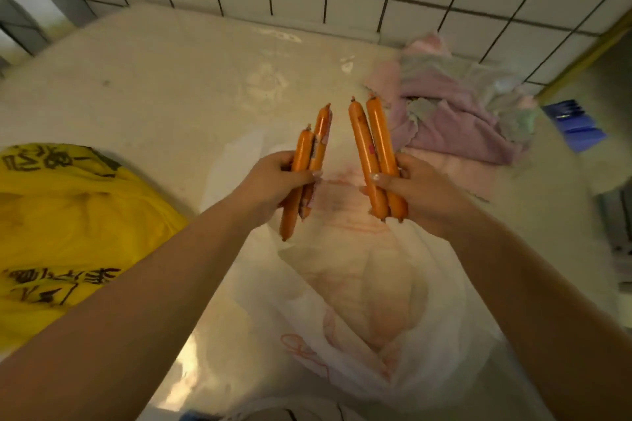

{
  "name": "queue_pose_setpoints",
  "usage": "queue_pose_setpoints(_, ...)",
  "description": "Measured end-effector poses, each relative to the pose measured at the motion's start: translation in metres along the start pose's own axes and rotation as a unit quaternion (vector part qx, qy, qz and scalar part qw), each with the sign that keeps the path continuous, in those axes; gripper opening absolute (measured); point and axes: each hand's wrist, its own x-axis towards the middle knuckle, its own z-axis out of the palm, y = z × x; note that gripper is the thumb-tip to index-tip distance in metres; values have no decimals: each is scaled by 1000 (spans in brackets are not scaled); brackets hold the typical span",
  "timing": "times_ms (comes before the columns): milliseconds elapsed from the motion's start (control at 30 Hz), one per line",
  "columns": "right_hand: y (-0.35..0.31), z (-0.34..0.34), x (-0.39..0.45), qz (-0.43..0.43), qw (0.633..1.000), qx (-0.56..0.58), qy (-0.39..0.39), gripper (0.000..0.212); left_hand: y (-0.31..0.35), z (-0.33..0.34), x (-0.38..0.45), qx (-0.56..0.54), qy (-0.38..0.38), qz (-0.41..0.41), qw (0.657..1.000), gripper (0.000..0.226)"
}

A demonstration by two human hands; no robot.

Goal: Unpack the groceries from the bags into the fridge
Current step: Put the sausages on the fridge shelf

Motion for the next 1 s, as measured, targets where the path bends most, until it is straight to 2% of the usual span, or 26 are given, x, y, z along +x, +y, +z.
queue_pose_setpoints(67, -4, 15, -3, 4, 998, 61, -31, 45, -1, -9, -17, -72, -2, -3, 997, 24)
queue_pose_setpoints(167, -9, 43, -6, 1, 992, 101, -71, 40, -9, -25, -46, -134, 26, 0, 991, 31)
queue_pose_setpoints(367, -19, 113, -20, 18, 982, 83, -167, 44, -43, -69, -107, -244, 115, 5, 963, 22)
queue_pose_setpoints(500, -24, 164, -41, 11, 975, 62, -211, 29, -66, -103, -150, -284, 145, 13, 948, 27)
queue_pose_setpoints(600, -27, 206, -61, -9, 968, 30, -248, 25, -86, -132, -186, -303, 155, 34, 940, 24)
queue_pose_setpoints(800, -23, 317, -114, -34, 945, 12, -325, 28, -142, -207, -277, -310, 177, 57, 932, 26)
queue_pose_setpoints(1000, -2, 474, -185, -33, 914, -51, -401, 28, -226, -299, -402, -330, 290, 52, 897, 20)
